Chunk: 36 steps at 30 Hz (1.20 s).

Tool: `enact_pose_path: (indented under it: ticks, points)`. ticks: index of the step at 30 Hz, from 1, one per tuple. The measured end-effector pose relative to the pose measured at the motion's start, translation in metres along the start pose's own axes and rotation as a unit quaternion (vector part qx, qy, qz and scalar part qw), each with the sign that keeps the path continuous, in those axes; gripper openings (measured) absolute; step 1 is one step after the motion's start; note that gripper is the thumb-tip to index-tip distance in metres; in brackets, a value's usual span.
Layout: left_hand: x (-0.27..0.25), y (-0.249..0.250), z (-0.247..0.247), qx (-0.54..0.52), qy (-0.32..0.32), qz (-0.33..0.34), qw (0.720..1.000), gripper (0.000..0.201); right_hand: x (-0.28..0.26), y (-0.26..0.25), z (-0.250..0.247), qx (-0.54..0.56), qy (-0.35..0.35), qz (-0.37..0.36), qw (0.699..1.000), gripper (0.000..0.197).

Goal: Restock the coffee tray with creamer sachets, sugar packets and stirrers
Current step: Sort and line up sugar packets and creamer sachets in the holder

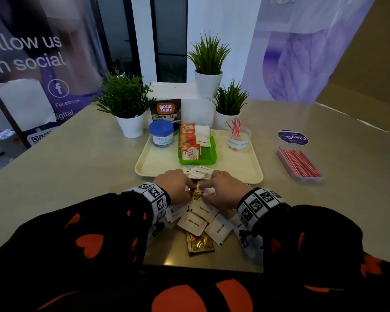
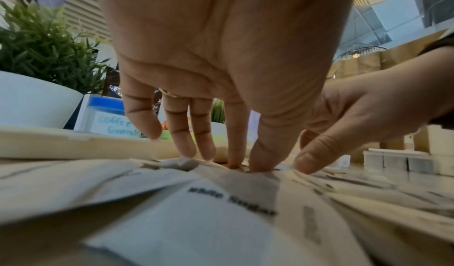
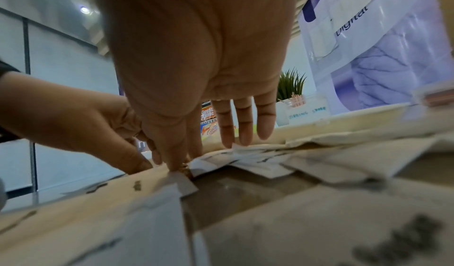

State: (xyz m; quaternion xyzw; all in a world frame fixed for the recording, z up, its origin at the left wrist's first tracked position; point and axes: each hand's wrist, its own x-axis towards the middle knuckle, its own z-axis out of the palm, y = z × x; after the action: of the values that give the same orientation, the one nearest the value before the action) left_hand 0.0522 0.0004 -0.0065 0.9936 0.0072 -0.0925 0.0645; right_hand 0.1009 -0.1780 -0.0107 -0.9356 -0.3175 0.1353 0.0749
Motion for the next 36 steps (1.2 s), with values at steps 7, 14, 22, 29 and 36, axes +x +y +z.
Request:
enact_pose_path:
  ticks: [7,14,22,29,36]
  points:
    - [-0.003,0.008,0.0,0.037,0.013,0.015,0.999,0.038,-0.003,0.006,0.003,-0.011,0.054,0.07,0.996,0.035]
    - [0.001,0.011,0.001,0.033,0.022,0.015,0.999,0.03,-0.007,0.009,0.002,-0.016,0.062,0.087,0.994,0.024]
    - [0.01,0.006,0.005,0.015,0.021,0.016,1.0,0.029,-0.009,0.009,0.01,-0.01,0.036,0.065,0.997,0.05]
    - [0.009,0.004,0.007,0.039,0.041,0.011,0.998,0.02,-0.008,0.013,0.012,0.018,0.026,0.08,0.996,0.048]
    - [0.003,0.003,0.004,0.034,0.06,0.036,0.997,0.015,-0.006,0.013,0.012,0.069,0.034,0.094,0.993,0.027]
